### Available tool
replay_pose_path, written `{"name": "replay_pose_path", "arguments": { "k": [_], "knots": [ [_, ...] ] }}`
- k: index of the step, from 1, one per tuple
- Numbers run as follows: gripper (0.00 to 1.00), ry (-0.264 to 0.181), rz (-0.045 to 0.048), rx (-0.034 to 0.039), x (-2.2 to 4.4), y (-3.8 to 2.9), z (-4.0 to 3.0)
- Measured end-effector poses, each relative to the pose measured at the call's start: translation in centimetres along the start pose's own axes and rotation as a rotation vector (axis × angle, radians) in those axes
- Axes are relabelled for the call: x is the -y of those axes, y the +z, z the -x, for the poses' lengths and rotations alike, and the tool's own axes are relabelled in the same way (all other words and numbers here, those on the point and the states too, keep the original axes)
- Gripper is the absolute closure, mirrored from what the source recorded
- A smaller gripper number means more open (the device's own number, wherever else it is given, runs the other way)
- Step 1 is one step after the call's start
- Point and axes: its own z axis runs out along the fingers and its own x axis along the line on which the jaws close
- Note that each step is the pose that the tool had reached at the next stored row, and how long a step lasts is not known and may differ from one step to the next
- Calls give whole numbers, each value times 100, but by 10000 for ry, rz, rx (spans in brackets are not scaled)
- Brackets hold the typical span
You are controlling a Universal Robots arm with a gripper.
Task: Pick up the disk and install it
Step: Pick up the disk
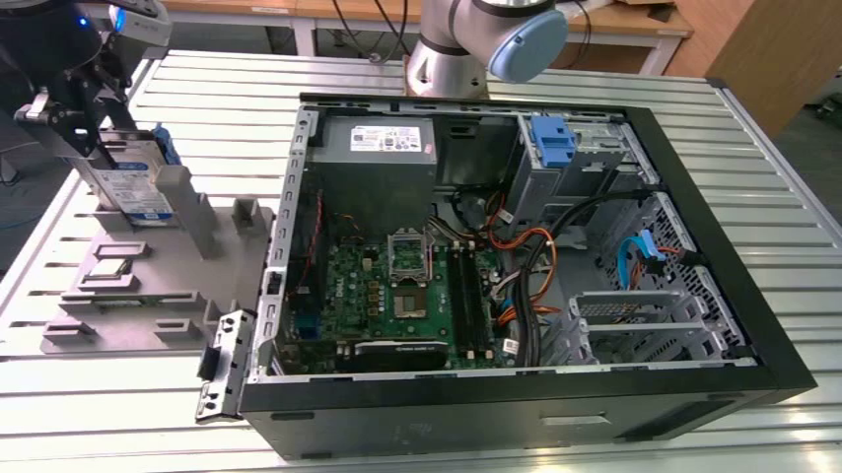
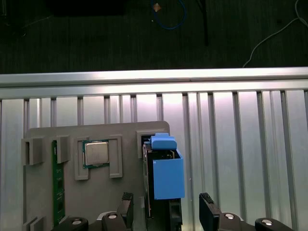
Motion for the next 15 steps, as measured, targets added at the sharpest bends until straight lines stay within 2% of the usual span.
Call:
{"name": "replay_pose_path", "arguments": {
  "k": [5, 6, 11, 12, 13, 14, 15],
  "knots": [
    [36, -1, 0, 0, 0, 0, 0],
    [44, -2, 0, 0, 0, 0, 0],
    [45, -3, 0, 0, 0, 0, 0],
    [51, -3, 0, 0, 0, 0, 0],
    [51, -4, 0, 0, 0, 0, 0],
    [58, -4, 0, 0, 0, 0, 0],
    [58, -4, 0, 0, 0, 0, 0]
  ]
}}
